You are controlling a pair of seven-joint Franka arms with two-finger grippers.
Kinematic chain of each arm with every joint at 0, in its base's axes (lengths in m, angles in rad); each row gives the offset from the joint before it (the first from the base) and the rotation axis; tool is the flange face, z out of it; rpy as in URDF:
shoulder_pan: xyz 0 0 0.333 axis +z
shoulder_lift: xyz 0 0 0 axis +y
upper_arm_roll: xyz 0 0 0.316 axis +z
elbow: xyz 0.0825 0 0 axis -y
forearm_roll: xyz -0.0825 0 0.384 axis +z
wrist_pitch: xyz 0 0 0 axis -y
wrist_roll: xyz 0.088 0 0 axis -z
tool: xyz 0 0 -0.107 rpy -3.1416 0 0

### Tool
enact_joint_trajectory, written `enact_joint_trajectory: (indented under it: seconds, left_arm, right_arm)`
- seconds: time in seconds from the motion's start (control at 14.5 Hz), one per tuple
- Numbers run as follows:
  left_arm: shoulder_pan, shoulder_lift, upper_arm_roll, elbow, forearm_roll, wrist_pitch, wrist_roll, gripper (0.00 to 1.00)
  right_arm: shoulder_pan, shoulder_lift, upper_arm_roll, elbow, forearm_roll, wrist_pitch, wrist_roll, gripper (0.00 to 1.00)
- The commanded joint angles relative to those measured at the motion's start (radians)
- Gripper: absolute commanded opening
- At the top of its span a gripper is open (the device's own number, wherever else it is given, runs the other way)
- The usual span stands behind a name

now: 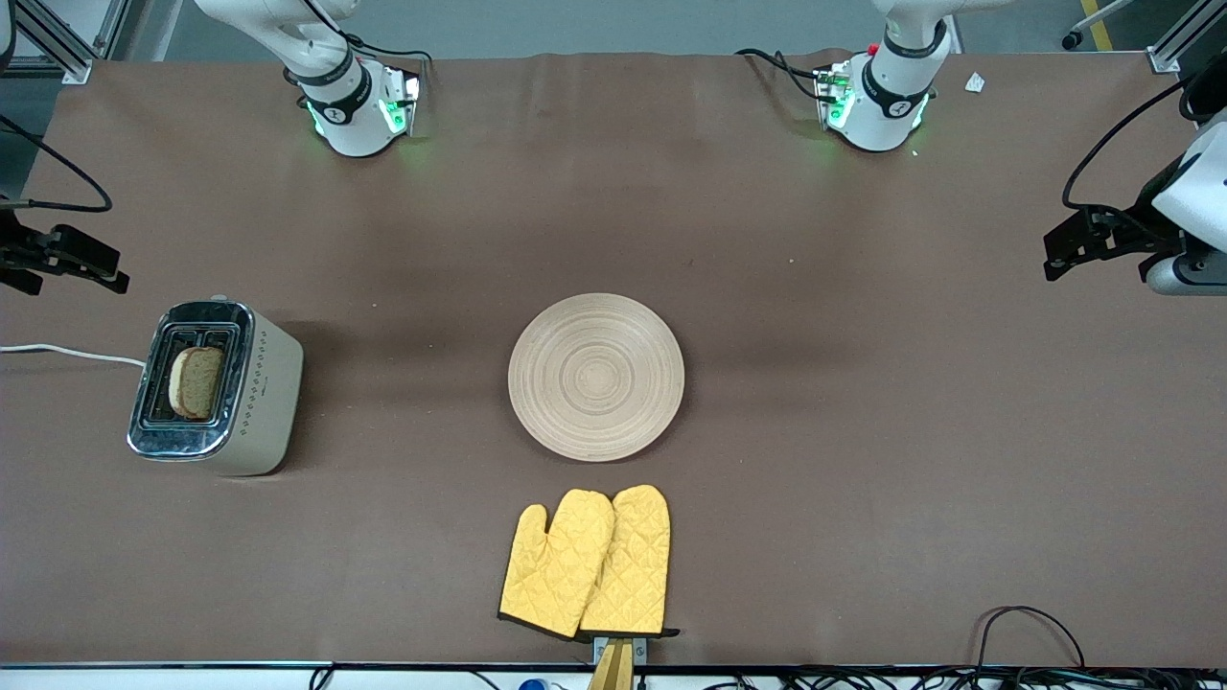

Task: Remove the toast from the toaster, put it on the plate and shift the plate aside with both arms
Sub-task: 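Move the right gripper toward the silver toaster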

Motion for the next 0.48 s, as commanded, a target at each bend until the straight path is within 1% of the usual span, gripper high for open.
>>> enact_joint_trajectory:
  seconds: [0.0,0.28,0.41]
  left_arm:
    - [0.002,0.01,-0.003,0.023,0.015,-0.006,0.007,1.0]
    - [0.002,0.01,-0.003,0.025,0.014,-0.006,0.007,1.0]
    - [0.001,0.036,-0.003,0.064,0.014,-0.006,0.009,1.0]
  right_arm:
    - [0.005,-0.005,-0.002,0.007,0.015,-0.005,0.001,1.0]
    - [0.005,-0.005,-0.002,0.007,0.013,-0.005,-0.004,1.0]
    - [-0.003,0.013,-0.003,0.001,0.009,-0.002,-0.007,1.0]
